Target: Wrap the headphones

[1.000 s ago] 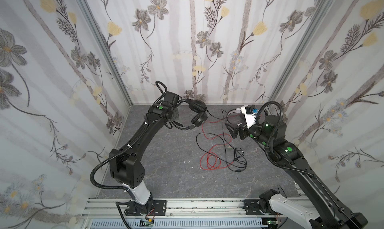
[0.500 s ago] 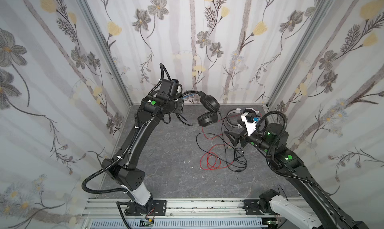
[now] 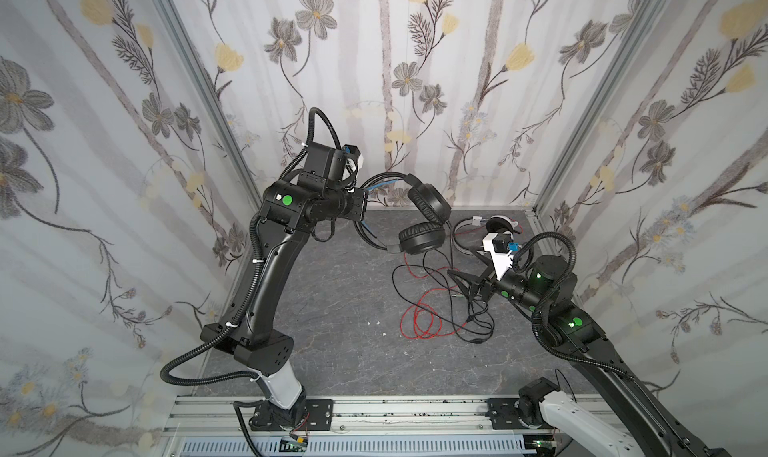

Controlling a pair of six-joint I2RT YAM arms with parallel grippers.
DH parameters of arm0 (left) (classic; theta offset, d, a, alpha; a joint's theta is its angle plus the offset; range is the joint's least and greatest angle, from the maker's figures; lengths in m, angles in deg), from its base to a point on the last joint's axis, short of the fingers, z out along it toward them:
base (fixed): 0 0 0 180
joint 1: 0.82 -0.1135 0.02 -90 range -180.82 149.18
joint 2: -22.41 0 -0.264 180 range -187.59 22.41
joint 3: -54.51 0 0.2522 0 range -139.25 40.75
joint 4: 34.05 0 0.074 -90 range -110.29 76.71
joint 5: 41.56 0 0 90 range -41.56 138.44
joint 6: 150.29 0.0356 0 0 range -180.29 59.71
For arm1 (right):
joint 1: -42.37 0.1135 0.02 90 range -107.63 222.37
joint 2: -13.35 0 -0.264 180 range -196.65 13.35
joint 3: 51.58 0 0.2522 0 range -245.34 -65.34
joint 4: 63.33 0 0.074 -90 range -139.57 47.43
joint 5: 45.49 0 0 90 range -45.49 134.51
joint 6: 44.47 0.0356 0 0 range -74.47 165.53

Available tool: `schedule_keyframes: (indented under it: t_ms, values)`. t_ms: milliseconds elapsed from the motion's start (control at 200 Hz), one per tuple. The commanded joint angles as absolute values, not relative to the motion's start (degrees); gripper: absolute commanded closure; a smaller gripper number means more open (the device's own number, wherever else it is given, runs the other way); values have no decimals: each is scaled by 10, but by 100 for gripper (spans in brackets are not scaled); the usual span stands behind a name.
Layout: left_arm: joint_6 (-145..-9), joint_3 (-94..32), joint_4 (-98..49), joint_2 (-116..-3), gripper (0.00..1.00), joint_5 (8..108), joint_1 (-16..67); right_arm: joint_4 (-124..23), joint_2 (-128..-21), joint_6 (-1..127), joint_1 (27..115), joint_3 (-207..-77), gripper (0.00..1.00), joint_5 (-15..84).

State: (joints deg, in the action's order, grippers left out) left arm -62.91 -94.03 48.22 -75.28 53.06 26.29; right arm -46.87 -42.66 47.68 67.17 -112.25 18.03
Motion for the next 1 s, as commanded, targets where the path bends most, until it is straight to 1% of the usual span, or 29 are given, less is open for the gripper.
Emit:
schedule_keyframes:
  t_ms: [0, 210, 320, 460, 689, 799, 894, 994]
  values:
    - [-637, -983, 499, -763, 100, 575, 263, -530, -424, 501, 672, -1121, 3, 149]
    - [-664, -1051, 515, -779, 100, 599, 263, -563, -433, 522, 672, -1118, 4, 122]
    - [-676, -1052, 502, -770, 100, 609, 263, -578, -436, 528, 672, -1116, 5, 117]
    - [-684, -1052, 491, -766, 100, 617, 263, -612, -452, 559, 673, -1119, 8, 90]
    - [-707, -1052, 458, -765, 100, 635, 264, -722, -489, 616, 673, -1053, 11, 78]
    - [-712, -1052, 450, -768, 100, 638, 264, -772, -531, 629, 674, -1041, 15, 66]
    - [-718, -1052, 446, -771, 100, 643, 263, -779, -565, 623, 674, -1048, 21, 61]
    - [-722, -1052, 442, -775, 100, 646, 263, -780, -575, 622, 674, -1052, 27, 63]
